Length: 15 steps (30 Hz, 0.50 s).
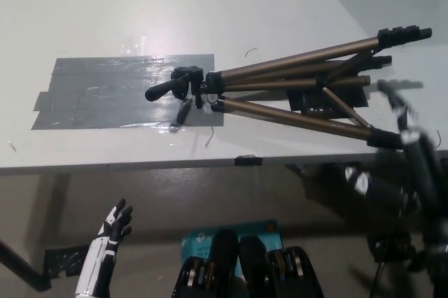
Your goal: A tripod is kept on the middle of the desk infront of the robot and the robot grabs one of its legs to pick it up and hands it to a person
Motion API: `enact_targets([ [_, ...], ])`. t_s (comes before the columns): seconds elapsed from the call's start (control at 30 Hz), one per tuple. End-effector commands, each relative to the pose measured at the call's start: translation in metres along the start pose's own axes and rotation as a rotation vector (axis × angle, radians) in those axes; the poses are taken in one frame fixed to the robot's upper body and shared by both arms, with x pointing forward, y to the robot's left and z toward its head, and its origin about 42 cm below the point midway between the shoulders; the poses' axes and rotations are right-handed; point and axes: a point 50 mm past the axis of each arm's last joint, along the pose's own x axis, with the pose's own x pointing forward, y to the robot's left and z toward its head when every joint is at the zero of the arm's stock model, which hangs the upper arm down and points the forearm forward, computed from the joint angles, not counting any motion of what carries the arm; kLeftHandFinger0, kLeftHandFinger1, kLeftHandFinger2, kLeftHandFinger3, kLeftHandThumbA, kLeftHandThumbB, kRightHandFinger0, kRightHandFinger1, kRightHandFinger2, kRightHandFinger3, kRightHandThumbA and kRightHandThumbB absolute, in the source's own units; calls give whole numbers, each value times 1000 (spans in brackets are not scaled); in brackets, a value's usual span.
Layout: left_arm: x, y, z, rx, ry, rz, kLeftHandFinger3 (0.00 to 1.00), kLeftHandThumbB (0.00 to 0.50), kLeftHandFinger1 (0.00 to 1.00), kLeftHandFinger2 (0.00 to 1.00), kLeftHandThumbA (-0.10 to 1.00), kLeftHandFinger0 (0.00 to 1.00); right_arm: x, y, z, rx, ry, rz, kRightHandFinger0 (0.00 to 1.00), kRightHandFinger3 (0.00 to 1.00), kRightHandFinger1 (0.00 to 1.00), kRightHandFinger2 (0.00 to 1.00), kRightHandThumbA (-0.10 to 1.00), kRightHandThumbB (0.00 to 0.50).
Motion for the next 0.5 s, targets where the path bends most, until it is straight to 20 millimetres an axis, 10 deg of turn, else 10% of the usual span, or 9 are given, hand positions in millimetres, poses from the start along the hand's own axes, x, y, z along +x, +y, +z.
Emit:
enact_targets([
  [0.0, -3, 5, 6, 22, -69, 10, 1000, 17, 1000, 1000, 966, 1000, 72, -40, 41, -336, -129, 30, 1000, 1000, 1000, 1000, 999, 343],
  [0.47, 5, 7, 14, 23, -90, 10, 1000, 0, 1000, 1000, 866, 1000, 180, -19, 37, -599, -52, 218, 1000, 1000, 1000, 1000, 1000, 402],
])
